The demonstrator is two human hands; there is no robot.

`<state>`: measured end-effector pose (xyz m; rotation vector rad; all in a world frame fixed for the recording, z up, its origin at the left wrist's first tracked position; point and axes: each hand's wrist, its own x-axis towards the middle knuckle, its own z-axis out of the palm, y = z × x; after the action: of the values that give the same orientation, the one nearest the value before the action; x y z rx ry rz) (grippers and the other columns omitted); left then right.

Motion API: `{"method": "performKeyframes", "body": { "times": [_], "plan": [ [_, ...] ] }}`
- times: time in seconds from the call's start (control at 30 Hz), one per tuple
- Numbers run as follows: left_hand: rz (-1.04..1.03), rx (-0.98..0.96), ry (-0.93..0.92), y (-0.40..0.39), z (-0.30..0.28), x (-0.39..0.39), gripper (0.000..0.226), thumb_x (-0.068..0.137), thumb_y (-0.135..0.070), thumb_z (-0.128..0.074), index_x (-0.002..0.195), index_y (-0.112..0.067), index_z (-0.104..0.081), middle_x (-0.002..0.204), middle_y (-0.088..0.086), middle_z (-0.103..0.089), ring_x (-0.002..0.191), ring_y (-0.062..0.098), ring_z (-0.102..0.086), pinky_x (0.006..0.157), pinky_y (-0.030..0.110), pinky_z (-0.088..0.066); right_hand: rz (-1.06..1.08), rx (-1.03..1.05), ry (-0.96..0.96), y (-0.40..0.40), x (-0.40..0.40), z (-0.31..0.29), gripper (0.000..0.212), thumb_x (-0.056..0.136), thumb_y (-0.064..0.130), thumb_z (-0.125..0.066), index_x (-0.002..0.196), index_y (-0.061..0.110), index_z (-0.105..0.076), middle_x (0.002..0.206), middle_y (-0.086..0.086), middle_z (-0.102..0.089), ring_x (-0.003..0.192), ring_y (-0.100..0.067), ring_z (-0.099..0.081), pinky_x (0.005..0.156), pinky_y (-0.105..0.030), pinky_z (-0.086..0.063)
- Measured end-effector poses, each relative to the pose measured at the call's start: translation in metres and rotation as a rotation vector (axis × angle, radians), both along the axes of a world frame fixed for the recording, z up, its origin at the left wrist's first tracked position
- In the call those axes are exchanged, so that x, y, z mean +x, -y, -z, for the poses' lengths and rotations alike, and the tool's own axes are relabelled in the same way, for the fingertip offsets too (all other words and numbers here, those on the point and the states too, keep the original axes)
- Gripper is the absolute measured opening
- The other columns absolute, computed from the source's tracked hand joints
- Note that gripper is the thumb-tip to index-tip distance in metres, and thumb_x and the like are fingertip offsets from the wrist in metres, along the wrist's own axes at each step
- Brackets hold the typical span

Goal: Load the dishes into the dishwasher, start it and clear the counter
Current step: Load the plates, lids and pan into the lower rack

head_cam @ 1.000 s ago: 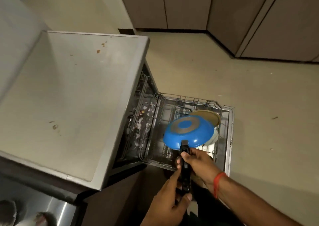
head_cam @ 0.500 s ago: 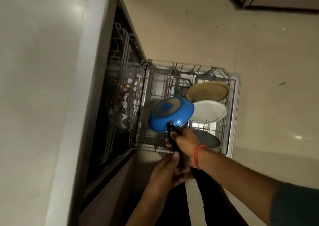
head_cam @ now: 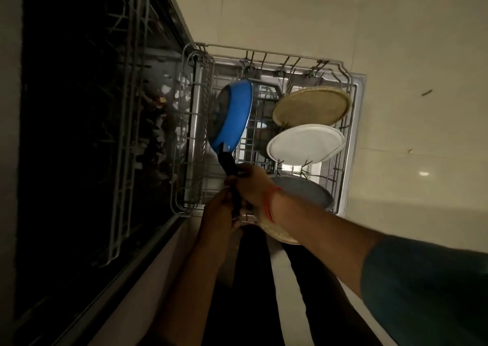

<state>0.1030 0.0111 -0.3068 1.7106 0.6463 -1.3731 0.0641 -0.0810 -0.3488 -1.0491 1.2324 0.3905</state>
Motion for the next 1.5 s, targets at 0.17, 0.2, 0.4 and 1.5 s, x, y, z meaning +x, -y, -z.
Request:
{"method": "performKeyframes", "body": {
  "times": [0.17,0.2,0.4,1.5],
  "plan": [
    [0.095,-0.012,0.036,-0.003,0.022,0.016,0.017,0.106,-0.012,-0.049,0.11,-0.006,-0.065,0.07,0.004,-0.062,0.042,0.003,-0.056,0.037,0.014,-0.037,-0.054,-0.026,-0.045,0.0,0.019,0.023,0.038,0.096,0.009,-0.063,0.134,0.011,-0.059,0.117,-0.011,-0.068,0.099,-0.026,-0.067,0.085,-0.035,-0.057],
    [0.131,0.013,0.054,-0.004,0.027,0.018,0.016,0.105,-0.013,-0.051,0.106,-0.007,-0.065,0.068,0.003,-0.062,0.042,0.003,-0.054,0.037,0.015,-0.036,-0.046,-0.034,-0.052,-0.001,0.022,0.029,0.042,0.095,0.009,-0.064,0.136,0.011,-0.057,0.122,-0.012,-0.067,0.099,-0.025,-0.066,0.084,-0.033,-0.057],
    [0.158,0.104,0.115,-0.01,0.057,0.023,0.017,0.102,-0.015,-0.056,0.101,-0.009,-0.071,0.071,0.001,-0.065,0.048,0.004,-0.054,0.039,0.014,-0.036,0.111,0.003,-0.078,-0.013,0.029,0.059,0.055,0.095,0.007,-0.064,0.146,0.02,-0.049,0.131,-0.012,-0.062,0.098,-0.021,-0.065,0.074,-0.027,-0.057],
    [-0.065,0.125,-0.025,-0.048,0.122,0.006,0.037,0.098,0.0,-0.059,0.126,-0.023,-0.061,0.117,0.005,-0.069,0.101,0.016,-0.066,0.073,0.029,-0.053,0.059,-0.099,-0.221,-0.024,0.018,0.133,0.035,0.095,0.002,-0.058,0.129,0.012,-0.063,0.113,-0.009,-0.068,0.099,-0.024,-0.065,0.084,-0.035,-0.055]
  ]
}}
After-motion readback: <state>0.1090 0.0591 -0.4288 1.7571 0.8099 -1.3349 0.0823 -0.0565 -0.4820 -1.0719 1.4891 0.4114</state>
